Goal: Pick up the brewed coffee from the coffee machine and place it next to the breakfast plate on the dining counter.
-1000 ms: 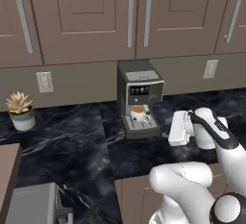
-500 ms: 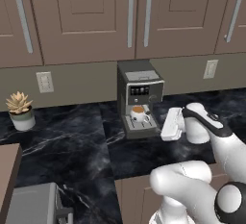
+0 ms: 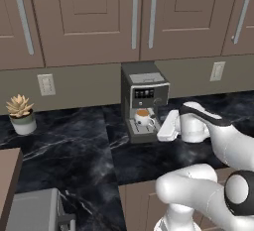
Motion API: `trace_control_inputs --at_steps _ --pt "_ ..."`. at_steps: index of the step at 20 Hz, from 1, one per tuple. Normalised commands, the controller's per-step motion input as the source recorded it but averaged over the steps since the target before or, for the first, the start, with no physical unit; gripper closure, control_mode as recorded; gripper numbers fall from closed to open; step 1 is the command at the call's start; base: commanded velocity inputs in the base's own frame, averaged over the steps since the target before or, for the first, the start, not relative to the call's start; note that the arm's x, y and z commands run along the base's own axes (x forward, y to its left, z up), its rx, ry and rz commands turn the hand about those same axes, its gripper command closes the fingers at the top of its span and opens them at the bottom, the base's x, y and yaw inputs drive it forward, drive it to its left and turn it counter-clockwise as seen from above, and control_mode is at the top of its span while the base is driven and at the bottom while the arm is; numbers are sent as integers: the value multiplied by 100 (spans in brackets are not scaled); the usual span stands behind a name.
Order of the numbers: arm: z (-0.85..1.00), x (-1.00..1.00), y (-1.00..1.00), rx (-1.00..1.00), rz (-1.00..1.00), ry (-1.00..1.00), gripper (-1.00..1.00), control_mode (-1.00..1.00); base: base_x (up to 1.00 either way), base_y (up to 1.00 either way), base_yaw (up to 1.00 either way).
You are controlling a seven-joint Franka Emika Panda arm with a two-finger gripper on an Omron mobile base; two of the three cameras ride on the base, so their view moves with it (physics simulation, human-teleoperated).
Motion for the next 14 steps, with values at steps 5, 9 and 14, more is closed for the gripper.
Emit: trace_control_inputs --at_steps 5,9,14 --pt "-46 21 1 0 0 0 -100 -100 0 0 0" --pt "-3 21 0 6 0 -1 -100 -100 0 0 0" --pt "0 13 0 7 0 -2 -100 -100 0 0 0"
